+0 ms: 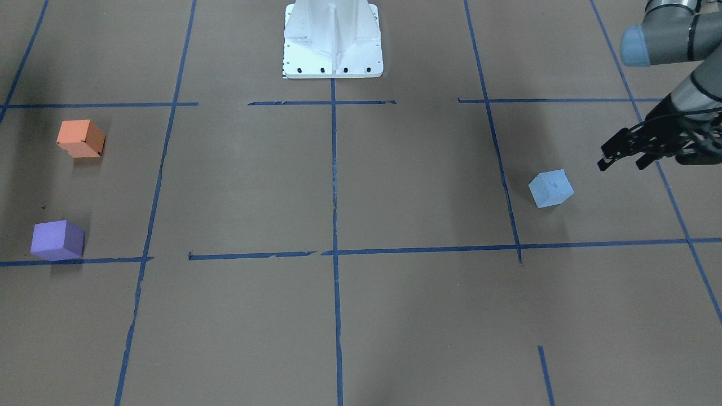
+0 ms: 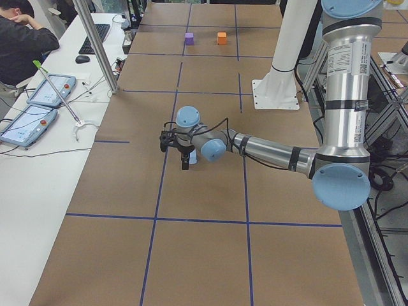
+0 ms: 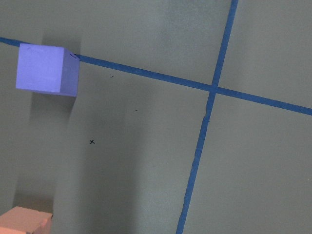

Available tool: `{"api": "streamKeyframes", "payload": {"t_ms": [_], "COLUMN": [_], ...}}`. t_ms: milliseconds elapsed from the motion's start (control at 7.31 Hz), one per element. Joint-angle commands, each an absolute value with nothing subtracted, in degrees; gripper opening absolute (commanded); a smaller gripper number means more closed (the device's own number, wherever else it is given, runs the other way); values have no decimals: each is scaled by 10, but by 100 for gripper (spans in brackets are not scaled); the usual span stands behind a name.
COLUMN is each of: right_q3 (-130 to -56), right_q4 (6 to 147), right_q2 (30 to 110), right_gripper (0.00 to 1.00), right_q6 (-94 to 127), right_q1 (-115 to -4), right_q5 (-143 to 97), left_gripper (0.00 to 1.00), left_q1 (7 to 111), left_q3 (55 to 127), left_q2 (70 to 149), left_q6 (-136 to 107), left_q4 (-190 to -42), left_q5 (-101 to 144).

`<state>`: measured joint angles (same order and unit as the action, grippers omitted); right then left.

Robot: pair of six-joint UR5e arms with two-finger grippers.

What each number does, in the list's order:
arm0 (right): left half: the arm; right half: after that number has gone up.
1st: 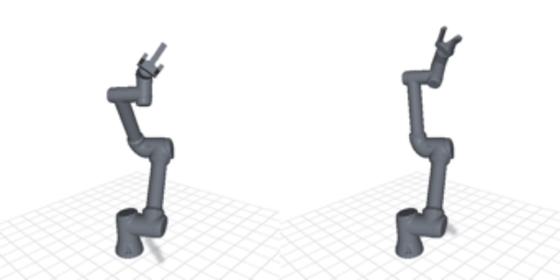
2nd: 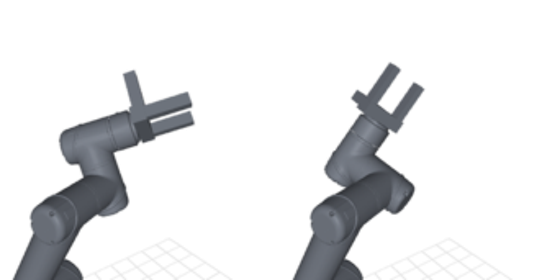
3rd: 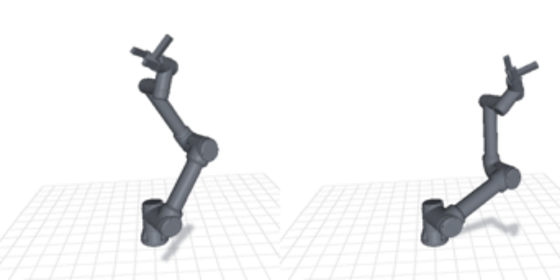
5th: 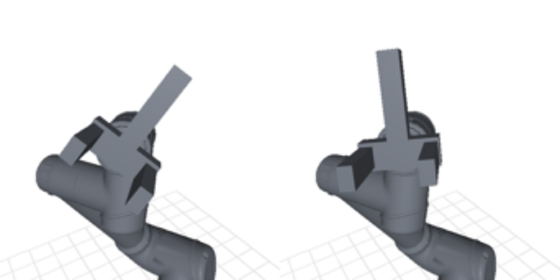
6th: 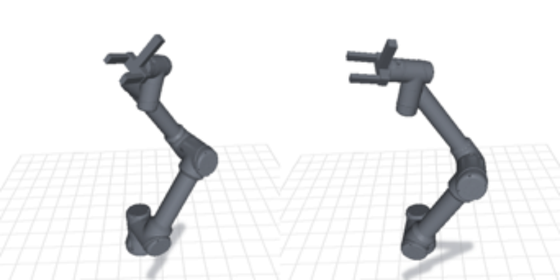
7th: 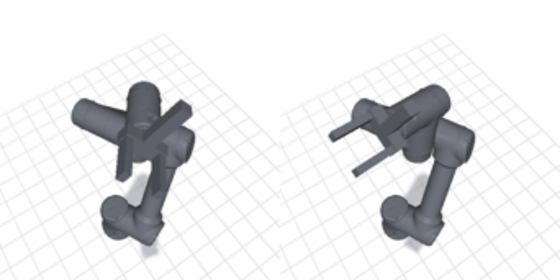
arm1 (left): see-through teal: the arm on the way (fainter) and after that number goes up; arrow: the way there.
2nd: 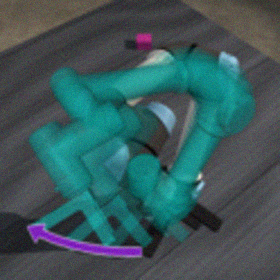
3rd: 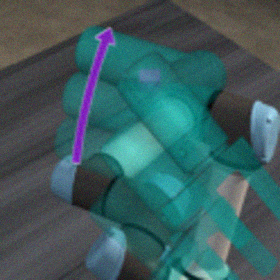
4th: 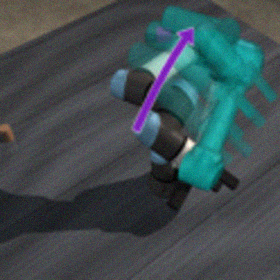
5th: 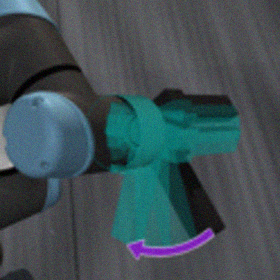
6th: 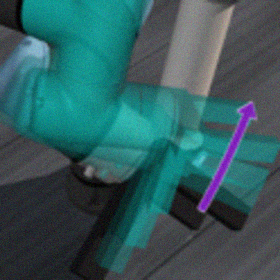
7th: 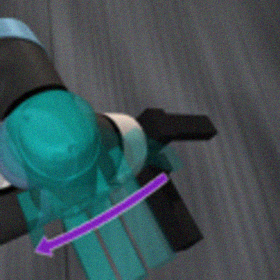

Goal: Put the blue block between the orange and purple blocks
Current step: 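Lower the left gripper onto the light blue cube and grasp it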

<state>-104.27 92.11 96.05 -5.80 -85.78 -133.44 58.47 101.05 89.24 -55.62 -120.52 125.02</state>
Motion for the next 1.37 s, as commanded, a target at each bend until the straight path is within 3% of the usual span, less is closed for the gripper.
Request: {"api": "streamKeyframes", "payload": {"t_ms": [0,821,958,1095,1232], "right_q3": [-1042,-1042,-1042,-1042,-1042], "right_q4": [921,921,921,921,921], "right_q2": [961,961,962,962,962], "right_gripper": [100,100,100,100,100], "right_q6": [-58,-58,-58,-58,-58], "right_q1": [-858,-858,-858,-858,-858], "right_q5": [-1334,-1334,-1334,-1334,-1334], "left_gripper": [100,100,87,32,17], "left_q1": [525,464,464,468,472], "left_q3": [971,940,940,941,948], "left_q2": [938,958,958,959,960], "left_q6": [-620,-614,-614,-613,-613], "left_q4": [-1221,-1194,-1194,-1194,-1193], "left_q5": [1208,1177,1177,1179,1179]}}
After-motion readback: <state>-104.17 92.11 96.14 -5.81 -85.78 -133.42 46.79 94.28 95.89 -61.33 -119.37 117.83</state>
